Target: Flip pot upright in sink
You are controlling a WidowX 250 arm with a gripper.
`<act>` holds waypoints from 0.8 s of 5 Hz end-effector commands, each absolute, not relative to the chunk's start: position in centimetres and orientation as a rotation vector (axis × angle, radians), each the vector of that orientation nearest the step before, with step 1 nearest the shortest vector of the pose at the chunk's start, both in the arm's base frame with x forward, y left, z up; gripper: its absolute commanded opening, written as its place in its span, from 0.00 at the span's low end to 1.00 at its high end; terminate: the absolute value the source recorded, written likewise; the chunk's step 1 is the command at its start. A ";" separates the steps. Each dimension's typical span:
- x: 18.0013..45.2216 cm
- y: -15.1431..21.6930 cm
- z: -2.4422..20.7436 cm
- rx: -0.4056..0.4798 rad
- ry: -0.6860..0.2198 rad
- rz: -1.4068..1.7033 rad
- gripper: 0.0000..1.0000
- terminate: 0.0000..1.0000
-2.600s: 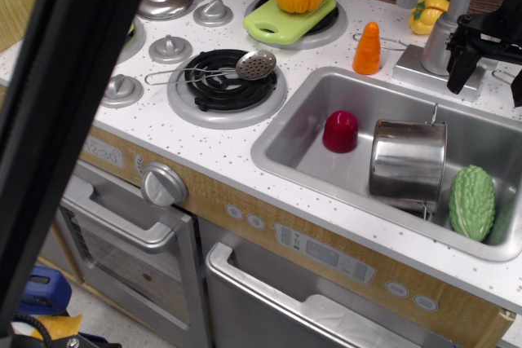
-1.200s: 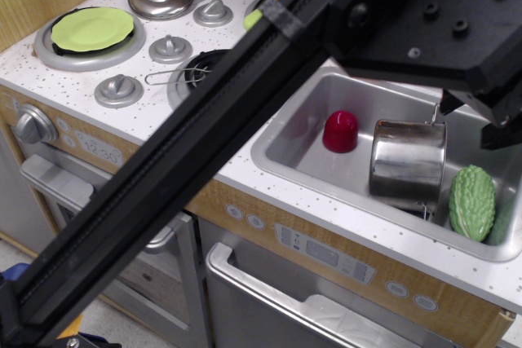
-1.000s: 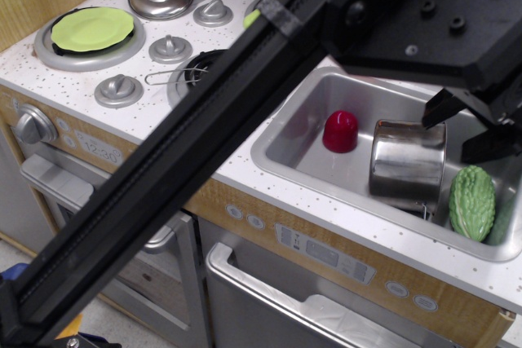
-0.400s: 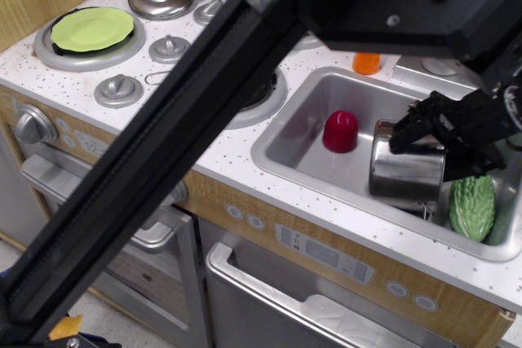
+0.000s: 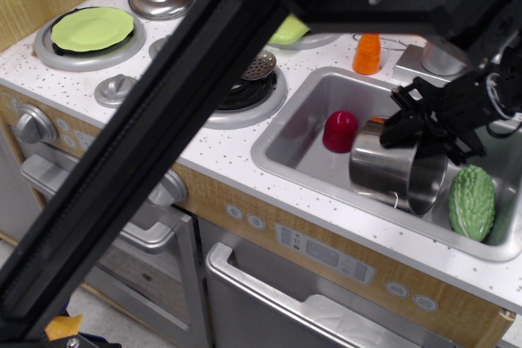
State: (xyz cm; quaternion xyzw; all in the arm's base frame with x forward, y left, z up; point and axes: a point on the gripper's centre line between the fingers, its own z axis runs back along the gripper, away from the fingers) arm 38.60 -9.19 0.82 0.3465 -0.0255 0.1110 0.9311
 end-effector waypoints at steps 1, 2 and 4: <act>39.4 -9.8 5.1 0.547 -0.120 0.305 0.00 0.00; 39.1 -9.7 5.0 0.445 -0.079 0.368 0.00 0.00; 37.7 -7.8 3.2 0.312 -0.087 0.364 1.00 0.00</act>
